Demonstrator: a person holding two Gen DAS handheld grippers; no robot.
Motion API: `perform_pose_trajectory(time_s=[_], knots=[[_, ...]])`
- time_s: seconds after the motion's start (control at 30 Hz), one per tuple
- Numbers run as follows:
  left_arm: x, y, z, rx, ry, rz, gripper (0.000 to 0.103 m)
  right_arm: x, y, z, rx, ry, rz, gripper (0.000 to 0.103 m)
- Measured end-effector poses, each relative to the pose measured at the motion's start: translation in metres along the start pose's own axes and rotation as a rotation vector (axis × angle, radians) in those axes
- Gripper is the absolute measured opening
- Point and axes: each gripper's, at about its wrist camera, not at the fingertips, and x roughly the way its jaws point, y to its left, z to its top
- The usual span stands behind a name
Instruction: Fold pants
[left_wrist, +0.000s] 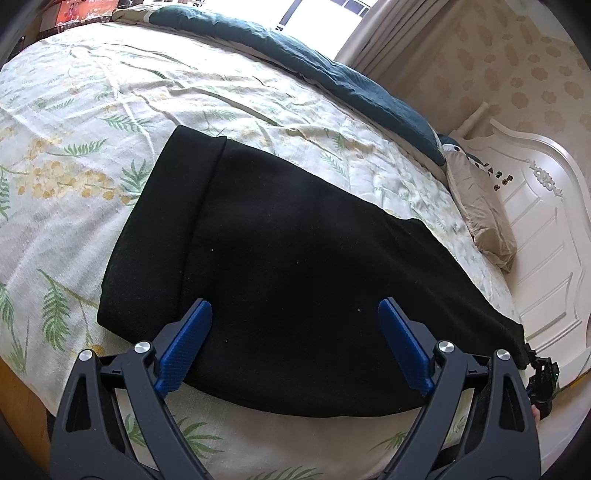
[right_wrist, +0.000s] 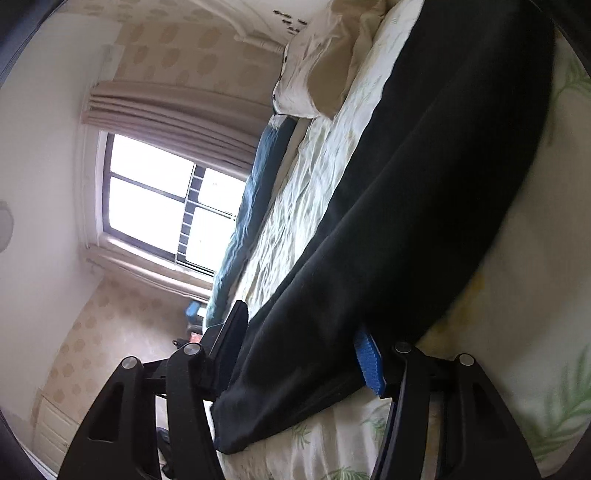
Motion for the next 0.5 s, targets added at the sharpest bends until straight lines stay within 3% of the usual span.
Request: perform_pose_trajectory(time_s=[0.03, 0.1, 0.17, 0.37, 0.5], knots=[[0.000, 0.000, -0.001, 0.000, -0.001, -0.001, 0.091, 0.007, 0.002, 0.004, 0.000, 0.006, -0.006, 0.043], [0.000, 0.000, 0.000, 0.004, 0.000, 0.000, 0.091, 0.013, 0.002, 0.006, 0.016, 0.023, -0.008, 0.018], [-0.002, 0.001, -0.002, 0.004, 0.000, -0.004, 0.091, 0.010, 0.002, 0.008, 0.012, 0.022, -0.028, 0.010], [-0.003, 0.005, -0.001, -0.010, 0.000, -0.030, 0.091, 0.001, -0.004, -0.002, 0.017, 0.045, -0.105, 0.007], [-0.002, 0.004, -0.001, -0.006, -0.002, -0.027, 0.091, 0.000, -0.019, 0.000, 0.026, 0.055, -0.098, 0.006]])
